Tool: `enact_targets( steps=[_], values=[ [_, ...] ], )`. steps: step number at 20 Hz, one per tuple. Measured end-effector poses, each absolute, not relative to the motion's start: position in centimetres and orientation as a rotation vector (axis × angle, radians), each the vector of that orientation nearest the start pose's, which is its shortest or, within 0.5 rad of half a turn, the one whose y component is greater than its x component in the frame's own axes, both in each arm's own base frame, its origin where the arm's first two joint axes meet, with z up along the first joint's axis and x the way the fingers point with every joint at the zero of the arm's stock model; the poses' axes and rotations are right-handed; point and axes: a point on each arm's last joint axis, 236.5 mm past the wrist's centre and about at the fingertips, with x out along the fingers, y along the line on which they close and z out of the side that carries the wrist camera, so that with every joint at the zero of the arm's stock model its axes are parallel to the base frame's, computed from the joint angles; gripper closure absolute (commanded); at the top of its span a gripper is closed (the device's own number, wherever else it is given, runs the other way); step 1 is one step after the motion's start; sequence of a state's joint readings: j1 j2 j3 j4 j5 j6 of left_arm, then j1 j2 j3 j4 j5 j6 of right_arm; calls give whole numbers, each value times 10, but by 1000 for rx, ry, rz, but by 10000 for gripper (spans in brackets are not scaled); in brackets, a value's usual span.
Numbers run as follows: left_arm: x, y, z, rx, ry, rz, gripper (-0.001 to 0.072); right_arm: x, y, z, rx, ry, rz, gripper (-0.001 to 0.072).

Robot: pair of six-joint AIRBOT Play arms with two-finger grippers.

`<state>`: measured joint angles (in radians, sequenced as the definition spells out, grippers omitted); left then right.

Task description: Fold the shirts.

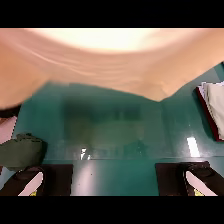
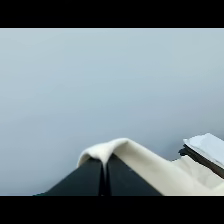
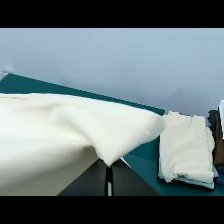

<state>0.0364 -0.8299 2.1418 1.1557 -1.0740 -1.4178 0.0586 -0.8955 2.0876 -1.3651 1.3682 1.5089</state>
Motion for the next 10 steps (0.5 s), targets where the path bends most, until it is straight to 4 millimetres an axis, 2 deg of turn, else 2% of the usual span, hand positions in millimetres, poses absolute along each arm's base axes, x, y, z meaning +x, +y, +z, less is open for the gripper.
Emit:
enact_targets(
  steps=[2,3,5,7,10],
  values=[
    [214,-75,584,-16,-228,-325,686,267,61,480,1,204,250,698],
    [232,-73,571,-26,-182,-321,686,279,60,469,8,239,245,698],
    [281,-71,529,-48,-42,-316,685,309,61,439,20,338,238,698],
    [338,-71,468,-71,154,-321,683,345,62,392,29,488,232,698],
    [412,-73,355,-118,473,-333,682,397,65,302,44,749,226,697]
  ],
)
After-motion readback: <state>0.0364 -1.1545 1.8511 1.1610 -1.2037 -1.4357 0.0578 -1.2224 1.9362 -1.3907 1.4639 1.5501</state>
